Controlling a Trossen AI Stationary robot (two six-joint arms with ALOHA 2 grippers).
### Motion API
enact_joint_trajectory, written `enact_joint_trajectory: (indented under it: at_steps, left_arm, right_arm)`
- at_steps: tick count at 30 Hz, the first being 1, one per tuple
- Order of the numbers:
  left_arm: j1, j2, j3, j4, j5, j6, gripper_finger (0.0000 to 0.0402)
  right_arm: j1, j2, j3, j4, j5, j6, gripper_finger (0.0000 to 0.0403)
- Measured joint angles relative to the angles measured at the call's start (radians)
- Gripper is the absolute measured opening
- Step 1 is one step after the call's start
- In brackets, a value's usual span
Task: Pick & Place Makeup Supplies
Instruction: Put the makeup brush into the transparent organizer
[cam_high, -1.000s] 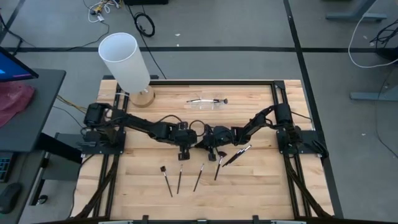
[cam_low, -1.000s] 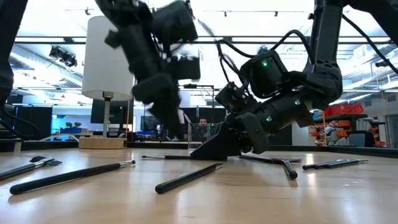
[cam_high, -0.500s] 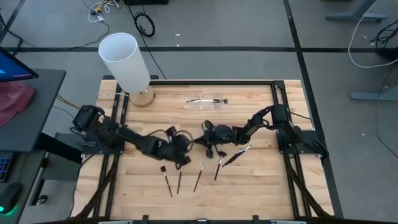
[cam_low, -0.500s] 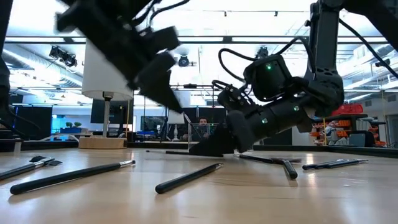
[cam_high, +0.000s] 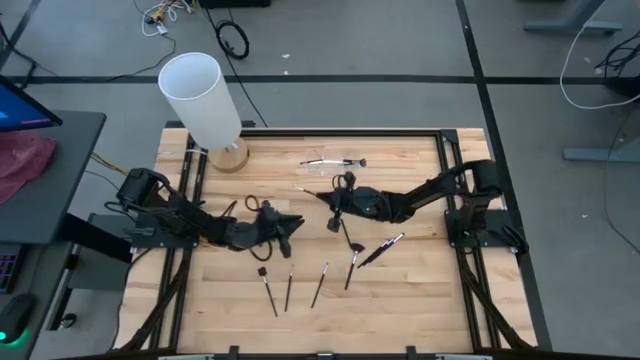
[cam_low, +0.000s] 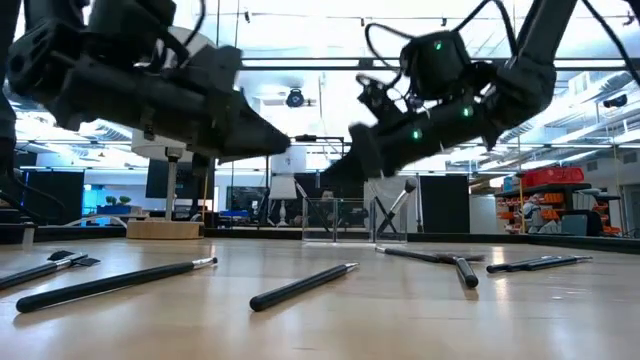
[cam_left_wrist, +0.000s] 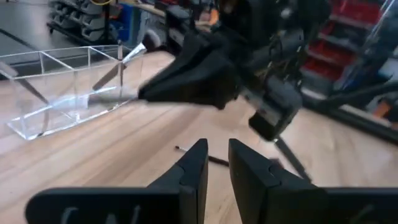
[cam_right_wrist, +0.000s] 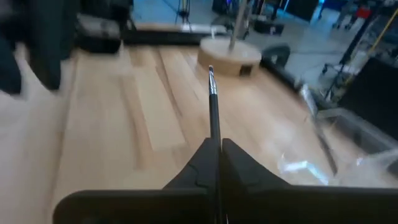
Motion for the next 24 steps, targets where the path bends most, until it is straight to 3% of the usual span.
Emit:
enact_joint_trajectory:
  at_steps: [8, 24]
  left_arm:
    - [0.055, 0.0, -0.015, 0.079, -0.063, -0.09, 0.0067]
    - [0.206, 0.0, -0.014, 0.177, 0.145, -0.055, 0.0067]
  right_arm:
    - [0.025, -0.035, 0.001, 0.058, -0.002, 0.0, 0.0004]
    - [0.056, -0.036, 0.001, 0.075, -0.084, 0.032, 0.0002]
